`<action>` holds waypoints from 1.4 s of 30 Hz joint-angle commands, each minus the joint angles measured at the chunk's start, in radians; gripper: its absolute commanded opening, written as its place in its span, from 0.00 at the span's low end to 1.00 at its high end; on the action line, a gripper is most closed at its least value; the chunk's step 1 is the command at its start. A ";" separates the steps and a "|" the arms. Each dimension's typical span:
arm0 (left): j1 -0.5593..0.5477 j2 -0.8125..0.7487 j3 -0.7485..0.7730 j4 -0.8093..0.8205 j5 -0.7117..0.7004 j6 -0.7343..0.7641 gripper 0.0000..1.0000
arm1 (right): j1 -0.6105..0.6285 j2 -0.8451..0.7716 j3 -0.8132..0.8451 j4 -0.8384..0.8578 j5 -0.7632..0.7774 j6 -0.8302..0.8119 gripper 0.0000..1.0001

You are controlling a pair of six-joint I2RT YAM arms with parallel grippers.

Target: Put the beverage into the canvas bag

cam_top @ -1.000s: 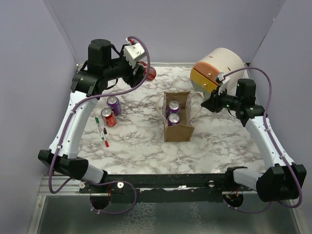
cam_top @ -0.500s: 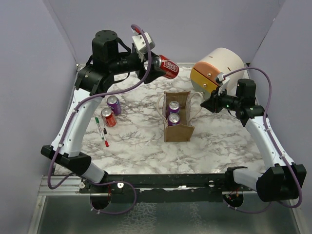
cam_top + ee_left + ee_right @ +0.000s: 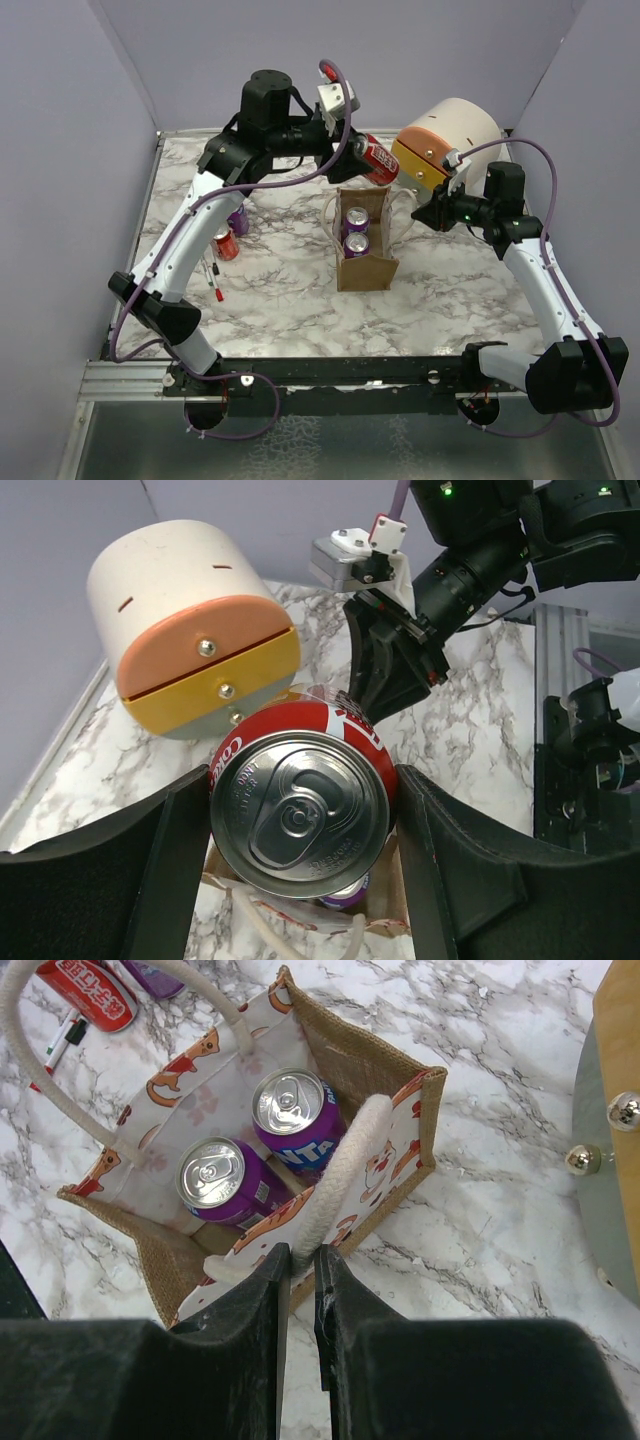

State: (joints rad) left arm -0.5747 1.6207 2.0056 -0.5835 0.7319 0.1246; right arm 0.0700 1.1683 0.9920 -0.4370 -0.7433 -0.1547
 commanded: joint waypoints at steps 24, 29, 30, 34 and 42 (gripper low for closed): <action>-0.101 0.115 -0.204 0.079 -0.112 0.196 0.00 | -0.004 -0.066 -0.066 0.062 -0.001 0.002 0.06; -0.116 0.151 -0.224 0.081 -0.111 0.206 0.00 | -0.004 -0.076 -0.082 0.067 0.020 -0.008 0.03; -0.118 0.157 -0.227 0.080 -0.106 0.208 0.00 | -0.005 -0.078 -0.087 0.068 0.026 -0.012 0.03; -0.131 0.182 -0.233 0.061 -0.093 0.237 0.00 | -0.007 -0.091 -0.104 0.073 0.042 -0.016 0.03; -0.148 0.214 -0.233 0.054 -0.140 0.255 0.00 | -0.017 -0.095 -0.107 0.077 0.042 -0.017 0.02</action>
State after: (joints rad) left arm -0.7074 1.8290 1.7679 -0.5919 0.5930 0.3504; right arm 0.0620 1.0916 0.8963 -0.3870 -0.7151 -0.1616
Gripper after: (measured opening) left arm 0.681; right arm 0.036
